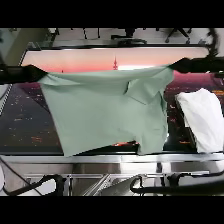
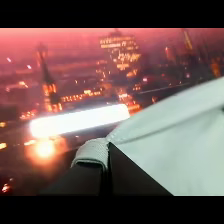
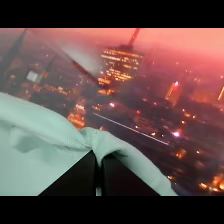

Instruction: Fold the shirts.

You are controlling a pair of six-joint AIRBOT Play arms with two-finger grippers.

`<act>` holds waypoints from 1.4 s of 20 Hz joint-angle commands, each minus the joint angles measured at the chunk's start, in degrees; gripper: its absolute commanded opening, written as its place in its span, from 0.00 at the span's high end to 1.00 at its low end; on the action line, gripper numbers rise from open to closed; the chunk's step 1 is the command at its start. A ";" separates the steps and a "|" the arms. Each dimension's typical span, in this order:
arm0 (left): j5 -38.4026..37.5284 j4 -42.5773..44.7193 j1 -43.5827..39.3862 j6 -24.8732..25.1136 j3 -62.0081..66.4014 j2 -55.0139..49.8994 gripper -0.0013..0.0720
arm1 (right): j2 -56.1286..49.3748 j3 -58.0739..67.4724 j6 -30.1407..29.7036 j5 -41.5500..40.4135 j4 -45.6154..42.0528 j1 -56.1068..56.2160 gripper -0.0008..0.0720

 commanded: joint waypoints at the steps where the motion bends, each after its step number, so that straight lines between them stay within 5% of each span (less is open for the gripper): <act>1: 8.37 0.00 -3.04 3.04 -2.12 -13.70 0.97 | -12.61 -1.20 -2.89 -7.13 0.50 2.05 0.96; 11: 7.43 0.07 -3.19 0.35 6.69 -27.89 0.96 | -17.20 -1.18 -6.51 -13.66 -5.60 2.01 0.96; 12: 7.67 0.11 -3.19 0.35 6.71 -27.67 0.96 | -17.16 -1.18 -6.51 -14.34 -5.60 2.14 0.90; 13: 7.30 0.11 -3.19 0.13 6.71 -27.30 0.87 | -16.85 -1.18 -6.51 -14.47 -5.62 2.12 0.65; 14: 6.60 0.22 -3.08 -0.37 6.71 -26.71 0.47 | -16.20 -1.18 -6.49 -14.05 -5.62 1.73 0.54; 15: 5.31 0.31 -2.49 -2.21 6.73 -25.33 0.04 | -14.93 -1.18 -6.47 -13.03 -5.64 1.01 0.54; 19: -8.11 0.98 2.95 -6.32 7.93 -19.61 0.04 | -7.10 -1.33 1.77 -1.99 -11.43 -5.42 0.54; 22: -14.38 6.08 6.40 -7.72 -4.28 -12.02 0.17 | -2.01 -7.78 7.93 6.58 -18.69 -9.90 0.54; 27: -8.50 12.31 8.81 -8.17 -34.32 -0.68 0.17 | 6.54 -30.23 7.96 5.57 -18.64 -14.56 0.54; 28: -6.40 12.31 8.81 -8.17 -39.15 0.59 0.17 | 7.39 -33.31 8.37 4.66 -18.67 -14.60 0.43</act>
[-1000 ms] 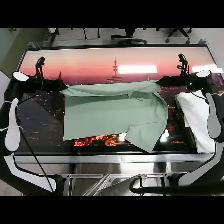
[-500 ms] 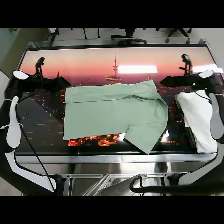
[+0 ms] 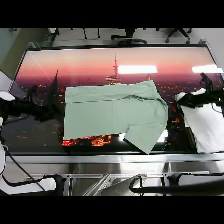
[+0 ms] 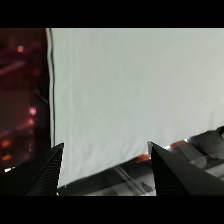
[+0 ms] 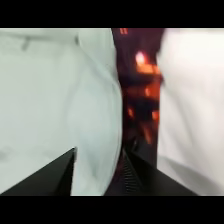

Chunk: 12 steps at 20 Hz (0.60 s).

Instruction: Fold the shirts.

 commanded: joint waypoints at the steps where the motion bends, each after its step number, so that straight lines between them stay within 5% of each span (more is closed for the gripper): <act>1: 5.33 2.47 1.05 -0.46 -17.92 5.99 0.17 | 4.22 -12.41 1.57 -0.28 -0.90 -1.68 0.39; 10: 19.28 2.23 -5.42 -0.52 -26.18 6.43 0.18 | -2.19 -19.50 0.92 -7.04 1.01 5.42 0.39; 11: 19.89 2.25 -5.77 -0.79 -25.55 6.43 0.27 | -3.37 -19.50 0.92 -6.97 1.46 6.64 0.39; 12: 19.87 2.27 -5.75 -0.76 -24.61 6.43 0.67 | -4.37 -19.50 0.94 -6.40 1.90 7.96 0.39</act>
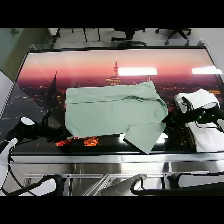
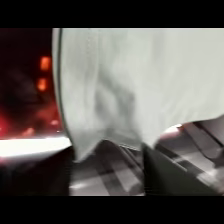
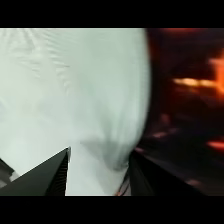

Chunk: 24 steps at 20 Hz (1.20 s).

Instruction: Fold the shirts.

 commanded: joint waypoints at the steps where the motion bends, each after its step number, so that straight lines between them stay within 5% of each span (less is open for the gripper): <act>1: 3.43 0.66 -1.09 -0.11 1.70 0.09 0.88 | -3.43 -0.76 -0.13 -0.87 -0.33 4.24 0.40; 3: 1.88 0.74 -0.66 -0.09 3.96 0.09 0.97 | -3.23 -0.74 -0.17 0.04 -0.04 5.73 0.47; 4: 1.25 0.72 -0.31 -0.09 4.98 0.09 0.97 | -2.97 -0.74 -0.31 -0.07 -0.09 5.81 0.69; 6: -0.37 1.25 -0.09 -0.11 6.62 0.11 0.97 | -2.10 -0.50 -0.63 -0.07 -0.09 5.27 0.69; 8: -2.10 1.42 -0.11 -0.11 8.20 0.11 0.97 | -0.07 -0.28 -0.61 -0.07 -0.09 4.13 0.96; 13: -9.53 -1.51 -0.11 -0.20 18.58 5.25 0.97 | 11.37 6.05 -0.39 3.69 0.22 0.83 0.96; 19: -13.84 -11.37 -0.11 -0.33 52.17 24.35 0.97 | 30.40 36.35 -5.66 1.51 16.17 -2.73 0.96; 24: -10.75 -0.44 -0.11 -1.66 79.17 32.30 0.97 | 37.75 57.88 -10.58 -7.39 13.09 -2.73 0.96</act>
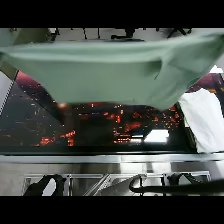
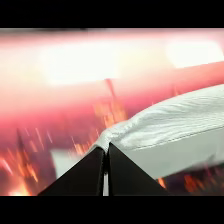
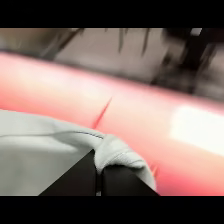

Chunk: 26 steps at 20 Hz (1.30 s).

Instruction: Fold the shirts.

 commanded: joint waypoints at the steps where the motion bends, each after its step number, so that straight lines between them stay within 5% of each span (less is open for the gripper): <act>1: 1.66 11.37 0.02 -2.21 17.09 5.40 0.97 | 4.59 14.16 -3.02 -6.49 -2.05 -0.20 0.96; 5: 2.51 19.54 0.02 -2.27 13.14 7.13 0.97 | 1.40 15.80 -2.69 -4.66 -1.60 -0.22 0.96; 11: 4.11 10.54 -4.17 3.02 -2.89 -8.28 0.97 | -18.38 6.78 -2.58 7.93 17.03 0.92 0.96; 16: 6.91 12.44 -10.49 4.57 -4.87 -34.23 0.97 | -39.85 -2.62 -5.11 2.64 10.73 10.64 0.96; 20: 2.82 19.69 -11.15 0.46 6.51 -53.92 0.97 | -53.53 -2.27 -4.50 -5.25 9.94 11.06 0.96; 26: 1.11 19.65 -10.69 -3.30 14.47 -63.80 0.97 | -58.77 5.70 -2.16 -7.98 -1.60 10.14 0.97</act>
